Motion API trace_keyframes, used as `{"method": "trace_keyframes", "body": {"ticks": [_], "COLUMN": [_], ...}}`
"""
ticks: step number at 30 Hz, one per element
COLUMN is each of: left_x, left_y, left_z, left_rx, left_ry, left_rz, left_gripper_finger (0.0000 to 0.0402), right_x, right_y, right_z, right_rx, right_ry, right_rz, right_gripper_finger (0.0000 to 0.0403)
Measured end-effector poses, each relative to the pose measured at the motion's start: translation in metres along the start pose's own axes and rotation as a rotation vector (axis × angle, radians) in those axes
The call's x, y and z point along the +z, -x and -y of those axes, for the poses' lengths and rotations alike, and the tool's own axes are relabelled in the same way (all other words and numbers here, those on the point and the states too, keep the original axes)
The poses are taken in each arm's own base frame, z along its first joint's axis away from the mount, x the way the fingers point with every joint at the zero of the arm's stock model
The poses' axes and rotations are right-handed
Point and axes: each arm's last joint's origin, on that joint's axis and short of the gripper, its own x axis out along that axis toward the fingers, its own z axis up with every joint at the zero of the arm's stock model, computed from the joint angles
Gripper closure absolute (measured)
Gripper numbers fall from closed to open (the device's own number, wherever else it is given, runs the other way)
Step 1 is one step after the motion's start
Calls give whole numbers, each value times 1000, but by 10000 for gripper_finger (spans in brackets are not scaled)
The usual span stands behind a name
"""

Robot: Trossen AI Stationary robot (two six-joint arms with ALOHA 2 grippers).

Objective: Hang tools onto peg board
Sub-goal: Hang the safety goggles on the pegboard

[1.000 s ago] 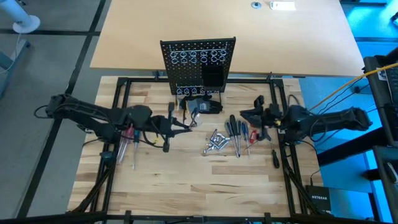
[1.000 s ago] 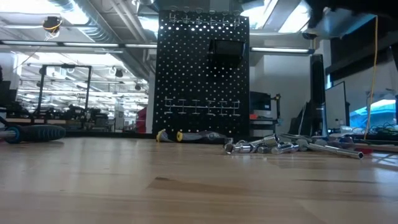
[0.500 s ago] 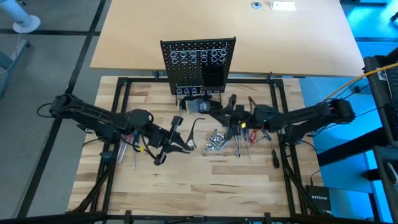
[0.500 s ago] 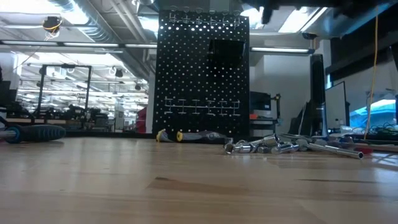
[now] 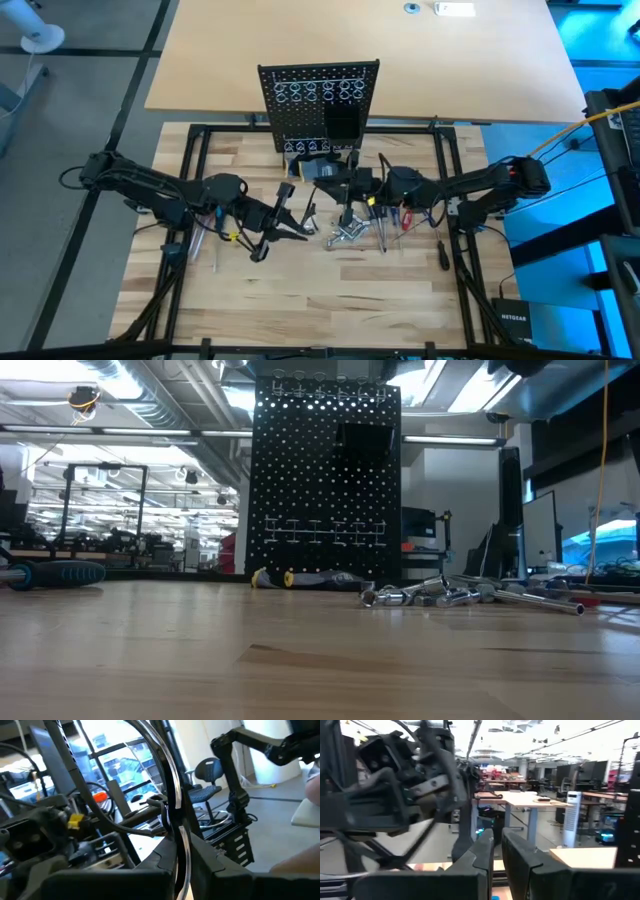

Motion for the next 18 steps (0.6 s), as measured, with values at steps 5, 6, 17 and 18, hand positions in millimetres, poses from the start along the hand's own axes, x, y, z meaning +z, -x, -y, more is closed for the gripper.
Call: {"method": "trace_keyframes", "body": {"ticks": [5, 6, 17, 18], "left_x": [-4, -4, 1, 1], "left_y": [1, 1, 4, 4], "left_z": [0, 0, 3, 1], "left_rx": [49, 57, 203, 210], "left_ry": [6, 9, 30, 31], "left_rz": [-41, -42, -90, -92], "left_gripper_finger": [383, 383, 382, 382], "right_x": [2, 2, 47, 45], "right_y": [2, 3, 46, 46], "right_z": [-1, -1, -12, -15], "right_rx": [60, 52, 153, 176], "right_ry": [7, 13, -14, -17], "right_rz": [-5, -30, -147, -153], "right_gripper_finger": [363, 363, 363, 363]}}
